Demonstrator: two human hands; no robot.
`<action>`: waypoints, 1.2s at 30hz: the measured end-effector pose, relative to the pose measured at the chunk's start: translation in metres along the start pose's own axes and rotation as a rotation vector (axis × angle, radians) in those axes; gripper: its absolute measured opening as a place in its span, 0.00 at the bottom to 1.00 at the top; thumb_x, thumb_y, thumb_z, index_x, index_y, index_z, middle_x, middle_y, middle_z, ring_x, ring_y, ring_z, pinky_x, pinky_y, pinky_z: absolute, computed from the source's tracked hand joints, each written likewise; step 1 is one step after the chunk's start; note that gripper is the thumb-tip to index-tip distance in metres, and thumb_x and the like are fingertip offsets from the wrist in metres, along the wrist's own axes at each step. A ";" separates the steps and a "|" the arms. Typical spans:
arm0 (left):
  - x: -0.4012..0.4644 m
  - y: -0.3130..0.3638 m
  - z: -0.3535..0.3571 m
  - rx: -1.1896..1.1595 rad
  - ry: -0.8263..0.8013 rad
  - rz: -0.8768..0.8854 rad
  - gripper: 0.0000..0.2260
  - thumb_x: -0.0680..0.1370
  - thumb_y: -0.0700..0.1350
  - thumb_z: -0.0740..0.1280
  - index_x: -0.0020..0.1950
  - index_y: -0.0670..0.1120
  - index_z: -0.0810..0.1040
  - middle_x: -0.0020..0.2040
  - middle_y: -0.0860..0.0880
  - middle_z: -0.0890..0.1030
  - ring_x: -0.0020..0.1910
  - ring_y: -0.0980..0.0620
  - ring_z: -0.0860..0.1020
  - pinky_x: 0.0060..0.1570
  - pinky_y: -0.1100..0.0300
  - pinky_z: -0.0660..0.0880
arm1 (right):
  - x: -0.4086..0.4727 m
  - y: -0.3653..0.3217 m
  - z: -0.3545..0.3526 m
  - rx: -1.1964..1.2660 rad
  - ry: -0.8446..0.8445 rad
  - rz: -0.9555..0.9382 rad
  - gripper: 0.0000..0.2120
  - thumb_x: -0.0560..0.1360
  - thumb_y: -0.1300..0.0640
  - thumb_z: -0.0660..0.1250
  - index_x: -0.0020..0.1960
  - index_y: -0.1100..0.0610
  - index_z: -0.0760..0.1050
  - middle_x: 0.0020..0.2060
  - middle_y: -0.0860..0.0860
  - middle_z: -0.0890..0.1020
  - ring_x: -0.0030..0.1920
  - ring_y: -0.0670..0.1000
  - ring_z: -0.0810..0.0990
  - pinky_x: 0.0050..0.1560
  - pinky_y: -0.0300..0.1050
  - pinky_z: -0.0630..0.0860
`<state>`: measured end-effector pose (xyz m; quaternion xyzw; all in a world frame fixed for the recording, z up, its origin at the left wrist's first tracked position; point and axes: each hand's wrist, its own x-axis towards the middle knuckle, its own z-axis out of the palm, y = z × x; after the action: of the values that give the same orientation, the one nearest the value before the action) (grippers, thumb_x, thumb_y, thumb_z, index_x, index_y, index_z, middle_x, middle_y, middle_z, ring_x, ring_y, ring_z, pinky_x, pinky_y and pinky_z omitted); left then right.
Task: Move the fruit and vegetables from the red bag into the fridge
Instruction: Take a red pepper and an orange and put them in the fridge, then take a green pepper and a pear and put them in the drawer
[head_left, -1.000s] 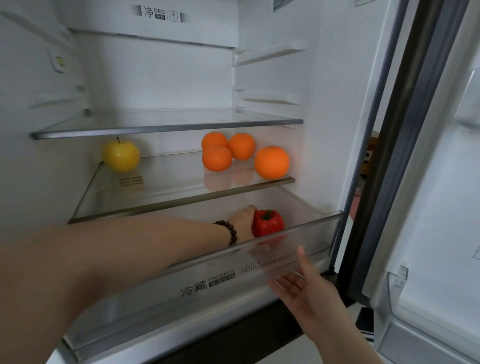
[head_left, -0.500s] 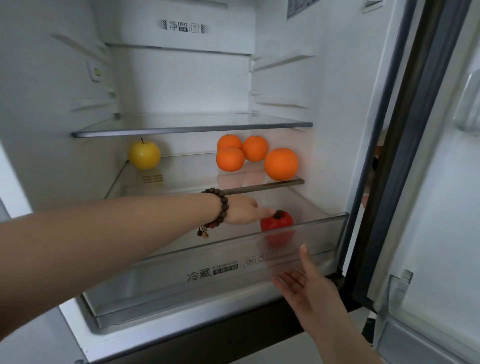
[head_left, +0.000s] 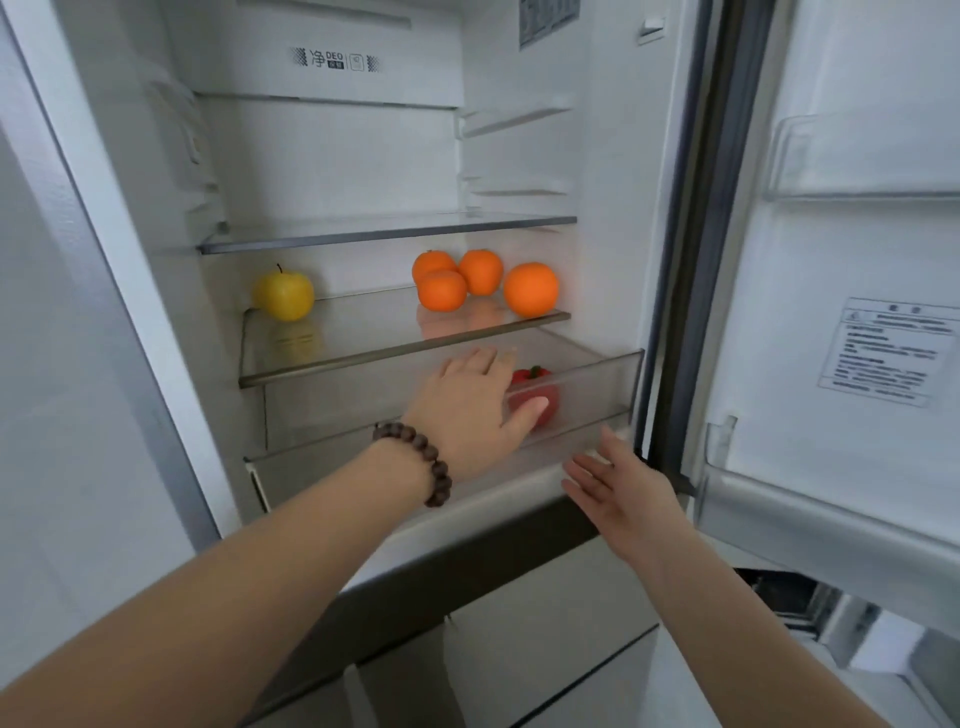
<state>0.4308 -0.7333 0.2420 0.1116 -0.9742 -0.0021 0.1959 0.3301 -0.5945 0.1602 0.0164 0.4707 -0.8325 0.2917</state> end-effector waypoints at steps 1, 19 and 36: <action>-0.012 0.005 0.000 -0.026 0.017 0.012 0.30 0.79 0.62 0.51 0.77 0.47 0.54 0.76 0.46 0.58 0.75 0.48 0.56 0.73 0.53 0.52 | -0.009 0.002 -0.003 -0.023 0.016 -0.041 0.23 0.78 0.52 0.63 0.69 0.60 0.65 0.60 0.60 0.76 0.58 0.57 0.77 0.62 0.53 0.73; -0.162 0.178 0.084 -0.390 -0.095 0.316 0.30 0.79 0.59 0.54 0.77 0.45 0.54 0.77 0.46 0.58 0.76 0.48 0.52 0.75 0.50 0.48 | -0.237 0.060 -0.197 -0.773 0.742 -0.492 0.20 0.79 0.47 0.57 0.67 0.54 0.71 0.63 0.48 0.76 0.63 0.48 0.73 0.61 0.41 0.65; -0.441 0.566 0.099 -0.552 -0.428 1.187 0.28 0.79 0.57 0.56 0.75 0.44 0.59 0.73 0.45 0.65 0.74 0.46 0.58 0.72 0.49 0.53 | -0.618 0.138 -0.461 -0.606 1.727 -0.255 0.17 0.79 0.52 0.59 0.65 0.57 0.72 0.64 0.53 0.74 0.64 0.53 0.72 0.59 0.40 0.64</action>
<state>0.6661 -0.0894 0.0096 -0.4978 -0.8515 -0.1643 -0.0116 0.7977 0.0089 -0.0163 0.5027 0.7209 -0.3983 -0.2627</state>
